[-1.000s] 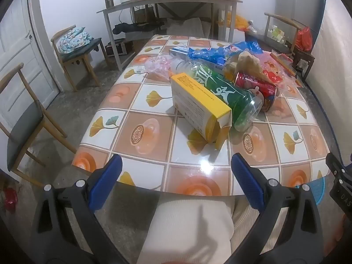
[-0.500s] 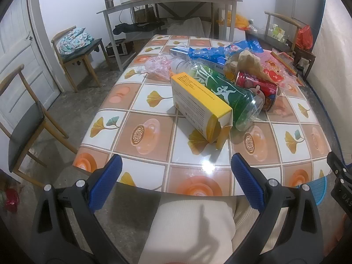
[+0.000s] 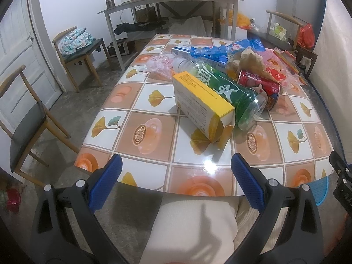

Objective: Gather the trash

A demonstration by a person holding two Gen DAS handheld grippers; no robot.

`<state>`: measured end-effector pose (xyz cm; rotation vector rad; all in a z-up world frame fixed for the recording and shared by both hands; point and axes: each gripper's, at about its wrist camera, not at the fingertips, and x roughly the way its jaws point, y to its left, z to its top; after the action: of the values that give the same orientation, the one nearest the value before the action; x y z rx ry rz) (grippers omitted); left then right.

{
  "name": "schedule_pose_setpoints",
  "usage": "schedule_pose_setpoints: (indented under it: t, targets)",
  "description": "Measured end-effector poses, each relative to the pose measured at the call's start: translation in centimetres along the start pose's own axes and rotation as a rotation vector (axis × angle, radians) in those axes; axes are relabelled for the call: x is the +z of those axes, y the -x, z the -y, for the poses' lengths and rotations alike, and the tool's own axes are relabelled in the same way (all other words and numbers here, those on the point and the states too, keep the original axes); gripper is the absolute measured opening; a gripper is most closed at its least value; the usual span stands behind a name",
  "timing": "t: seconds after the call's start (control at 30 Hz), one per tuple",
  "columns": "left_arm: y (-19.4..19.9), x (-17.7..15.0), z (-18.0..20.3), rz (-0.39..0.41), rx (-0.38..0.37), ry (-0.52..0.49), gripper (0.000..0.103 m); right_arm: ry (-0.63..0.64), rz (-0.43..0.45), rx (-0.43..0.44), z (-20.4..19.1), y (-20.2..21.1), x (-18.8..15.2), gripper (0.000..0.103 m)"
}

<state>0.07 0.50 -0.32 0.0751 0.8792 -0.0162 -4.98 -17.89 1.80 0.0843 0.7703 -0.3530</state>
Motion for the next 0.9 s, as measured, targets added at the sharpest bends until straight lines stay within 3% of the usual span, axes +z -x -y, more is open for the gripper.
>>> schedule_pose_setpoints:
  t: [0.9]
  targets:
    - [0.15, 0.01, 0.18, 0.003, 0.010, -0.010, 0.096, -0.002, 0.008, 0.011, 0.52, -0.16, 0.36, 0.097]
